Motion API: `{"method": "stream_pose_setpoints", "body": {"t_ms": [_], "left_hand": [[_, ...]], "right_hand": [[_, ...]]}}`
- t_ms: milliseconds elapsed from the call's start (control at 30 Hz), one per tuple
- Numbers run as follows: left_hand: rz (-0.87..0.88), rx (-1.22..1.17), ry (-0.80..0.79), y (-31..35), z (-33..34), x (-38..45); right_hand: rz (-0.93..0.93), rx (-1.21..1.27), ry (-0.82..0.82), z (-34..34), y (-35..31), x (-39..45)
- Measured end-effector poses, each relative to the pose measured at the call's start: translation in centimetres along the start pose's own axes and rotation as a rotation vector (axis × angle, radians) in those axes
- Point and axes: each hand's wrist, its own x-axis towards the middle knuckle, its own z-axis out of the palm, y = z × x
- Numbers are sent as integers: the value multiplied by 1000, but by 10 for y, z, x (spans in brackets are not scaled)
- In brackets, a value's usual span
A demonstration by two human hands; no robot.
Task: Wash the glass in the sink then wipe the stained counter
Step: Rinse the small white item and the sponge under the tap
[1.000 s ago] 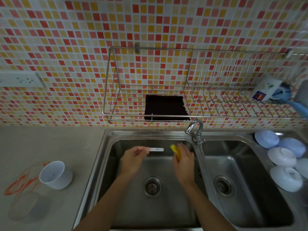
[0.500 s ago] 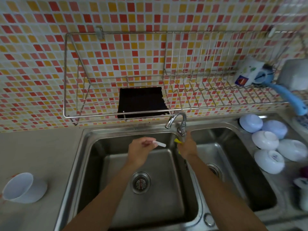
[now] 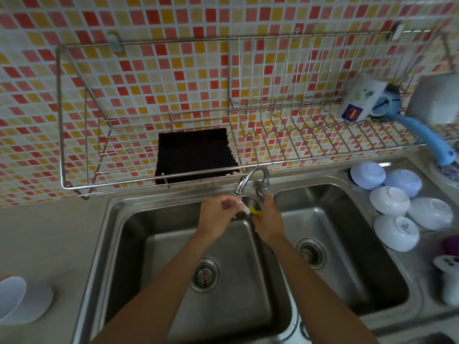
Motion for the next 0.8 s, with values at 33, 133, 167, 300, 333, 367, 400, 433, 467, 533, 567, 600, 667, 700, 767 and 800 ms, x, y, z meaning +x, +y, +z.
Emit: {"method": "stream_pose_setpoints", "body": {"t_ms": [33,133,167,300,333,367,400,433,467,533,567,600,667,700,767,800], "left_hand": [[4,6,-2,1,0,0],[13,10,1,1,0,-3],[14,9,8,0,-1,-4],[29,77,68,-4,-10,-9],[30,87,84,-5,-13,-9],[33,94,96,-6,-15,-10],[37,102,100,-6,-16,-10],[43,111,94,-6,-16,-10],[51,116,78,-4,-15,-9],[74,116,32,1,-12,-7],[86,113,10,4,-10,-6],[96,114,-4,7,-9,-5],[116,136,-8,8,-9,-3],[122,150,1,8,-10,-3],[132,155,23,7,-13,-3],[134,148,29,7,-15,-4]], "right_hand": [[-12,18,18,-1,0,-1],[-54,79,82,-7,-3,-5],[-63,93,100,-8,-3,-6],[-63,95,115,-12,-2,-15],[-48,94,110,-12,-1,-17],[-42,92,106,-12,0,-20],[-30,89,99,-11,0,-22],[-20,88,88,-10,1,-25],[-11,84,75,-9,1,-27],[4,76,50,-5,3,-30],[14,79,42,-3,6,-30],[22,89,41,-3,7,-31],[63,132,52,-5,6,-32],[84,147,56,-7,5,-34],[131,159,35,-11,4,-36],[160,173,14,-12,4,-37]]}}
